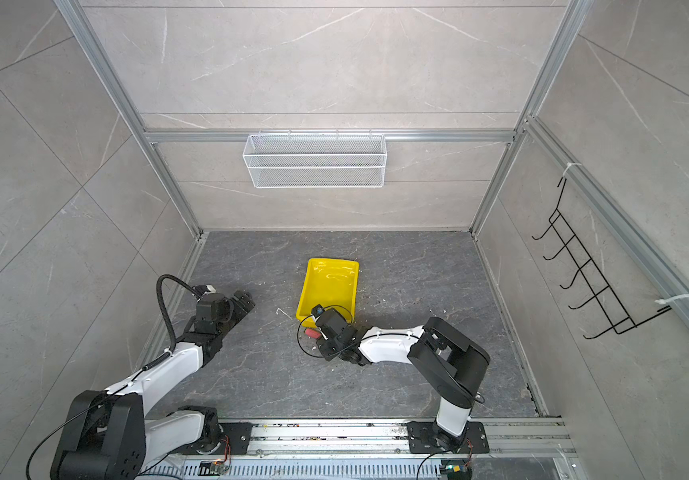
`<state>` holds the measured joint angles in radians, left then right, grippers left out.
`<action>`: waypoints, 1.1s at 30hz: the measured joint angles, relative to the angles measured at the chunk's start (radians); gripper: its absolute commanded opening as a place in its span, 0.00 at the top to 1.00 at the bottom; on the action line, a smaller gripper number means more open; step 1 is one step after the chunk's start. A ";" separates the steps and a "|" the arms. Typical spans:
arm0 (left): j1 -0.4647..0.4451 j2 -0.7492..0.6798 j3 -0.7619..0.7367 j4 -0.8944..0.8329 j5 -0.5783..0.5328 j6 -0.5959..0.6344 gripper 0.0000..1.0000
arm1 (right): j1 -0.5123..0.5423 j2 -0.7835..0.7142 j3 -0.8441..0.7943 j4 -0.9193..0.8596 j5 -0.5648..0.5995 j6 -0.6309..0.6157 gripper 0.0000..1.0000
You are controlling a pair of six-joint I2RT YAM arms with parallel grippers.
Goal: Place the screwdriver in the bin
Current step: 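Lower the right gripper and close it on the red screwdriver handle, then lift the screwdriver with the right gripper and carry it over the yellow bin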
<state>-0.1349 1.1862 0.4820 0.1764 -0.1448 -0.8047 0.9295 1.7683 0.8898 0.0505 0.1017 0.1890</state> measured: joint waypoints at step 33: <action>0.000 -0.012 -0.012 0.014 -0.002 0.000 0.01 | 0.072 0.074 0.050 0.007 0.087 -0.026 0.88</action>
<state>-0.1349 1.1740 0.4702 0.1909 -0.1467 -0.8047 1.0016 1.8420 0.9394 0.0578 0.1886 0.1627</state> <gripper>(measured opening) 0.988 0.180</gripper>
